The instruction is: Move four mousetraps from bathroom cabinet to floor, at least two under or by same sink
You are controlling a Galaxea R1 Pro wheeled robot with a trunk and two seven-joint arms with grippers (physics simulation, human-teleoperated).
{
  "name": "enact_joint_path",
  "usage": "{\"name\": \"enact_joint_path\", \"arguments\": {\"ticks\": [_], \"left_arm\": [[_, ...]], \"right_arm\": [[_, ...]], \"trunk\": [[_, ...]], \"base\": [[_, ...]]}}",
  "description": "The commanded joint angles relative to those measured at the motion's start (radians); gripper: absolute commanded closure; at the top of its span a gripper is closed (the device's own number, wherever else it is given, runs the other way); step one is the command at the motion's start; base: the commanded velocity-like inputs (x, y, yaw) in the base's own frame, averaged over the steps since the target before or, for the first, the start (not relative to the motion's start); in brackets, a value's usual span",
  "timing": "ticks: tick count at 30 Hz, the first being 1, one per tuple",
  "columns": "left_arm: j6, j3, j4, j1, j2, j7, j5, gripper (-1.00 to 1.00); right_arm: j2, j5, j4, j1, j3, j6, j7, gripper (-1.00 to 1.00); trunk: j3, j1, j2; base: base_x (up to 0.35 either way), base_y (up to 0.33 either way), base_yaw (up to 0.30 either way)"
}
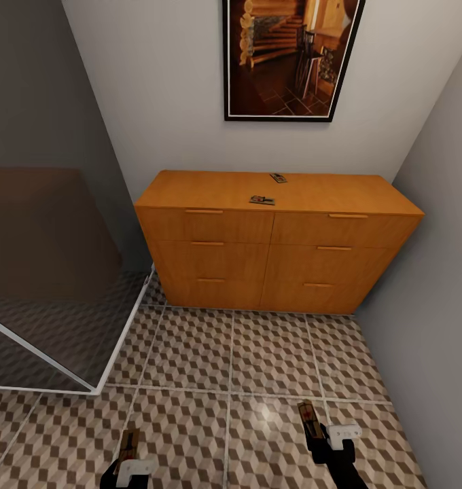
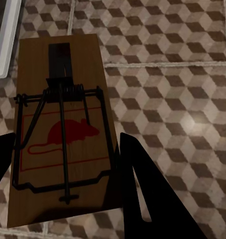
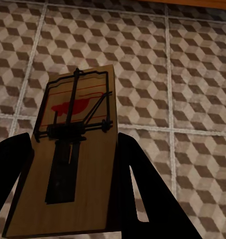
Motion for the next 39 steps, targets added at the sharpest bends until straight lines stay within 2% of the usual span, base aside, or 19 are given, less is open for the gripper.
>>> {"name": "enact_joint_path", "arguments": {"ticks": [1, 39], "left_arm": [[-0.004, -0.008, 0.004, -0.001, -0.001, 0.008, 0.0, 1.0], [-0.004, -0.008, 0.004, -0.001, -0.001, 0.008, 0.0, 1.0]], "right_arm": [[-0.001, -0.002, 0.001, -0.001, 0.005, -0.003, -0.003, 1.0], [0.001, -0.002, 0.001, -0.001, 0.005, -0.003, -0.005, 1.0]], "trunk": [[-0.001, 0.0, 0.0], [0.051, 0.0, 0.0]], "base": [[0.0, 0.0, 0.0], [0.0, 0.0, 0.0]]}}
